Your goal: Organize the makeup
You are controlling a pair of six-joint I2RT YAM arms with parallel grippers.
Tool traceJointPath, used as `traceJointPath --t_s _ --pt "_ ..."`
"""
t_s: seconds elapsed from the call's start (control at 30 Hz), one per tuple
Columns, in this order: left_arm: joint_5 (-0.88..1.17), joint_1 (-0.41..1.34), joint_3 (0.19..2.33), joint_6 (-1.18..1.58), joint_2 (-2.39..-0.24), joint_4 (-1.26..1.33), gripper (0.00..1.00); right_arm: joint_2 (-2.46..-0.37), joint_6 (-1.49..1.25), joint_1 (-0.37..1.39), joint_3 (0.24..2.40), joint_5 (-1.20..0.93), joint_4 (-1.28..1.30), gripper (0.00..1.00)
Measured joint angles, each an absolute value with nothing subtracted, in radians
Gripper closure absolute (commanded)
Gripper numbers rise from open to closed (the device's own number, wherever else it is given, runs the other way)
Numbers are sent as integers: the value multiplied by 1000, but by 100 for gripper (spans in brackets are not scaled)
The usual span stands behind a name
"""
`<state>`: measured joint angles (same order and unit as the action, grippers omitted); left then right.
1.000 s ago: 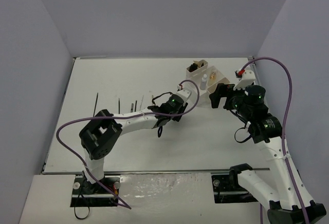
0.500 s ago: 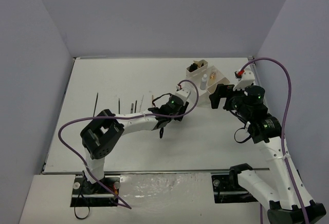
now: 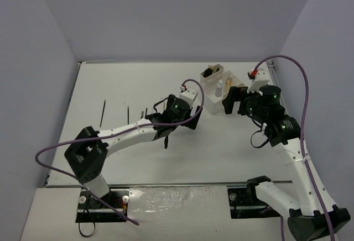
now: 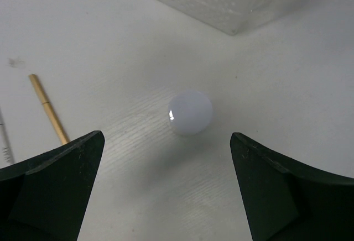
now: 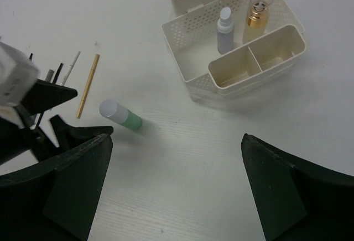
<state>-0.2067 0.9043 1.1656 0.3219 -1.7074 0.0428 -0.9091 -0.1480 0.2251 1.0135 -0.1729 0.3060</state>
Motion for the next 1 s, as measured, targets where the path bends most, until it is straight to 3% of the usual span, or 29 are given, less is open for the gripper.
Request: traceJointPath --t_s 0.2,0.43,0.67,1.0 --pt "-273 881 1218 330 -1435 -117 3 -1061 -129 337 1093 -163 314 0" --pt "-257 627 1215 364 -1193 -314 3 -1251 -122 514 1149 -97 327 1" --pt "-252 435 1108 325 -960 -492 3 -1451 -123 627 1191 -30 325 4" --pt "-281 364 924 259 -783 -546 3 -1666 -132 662 1284 36 333 13"
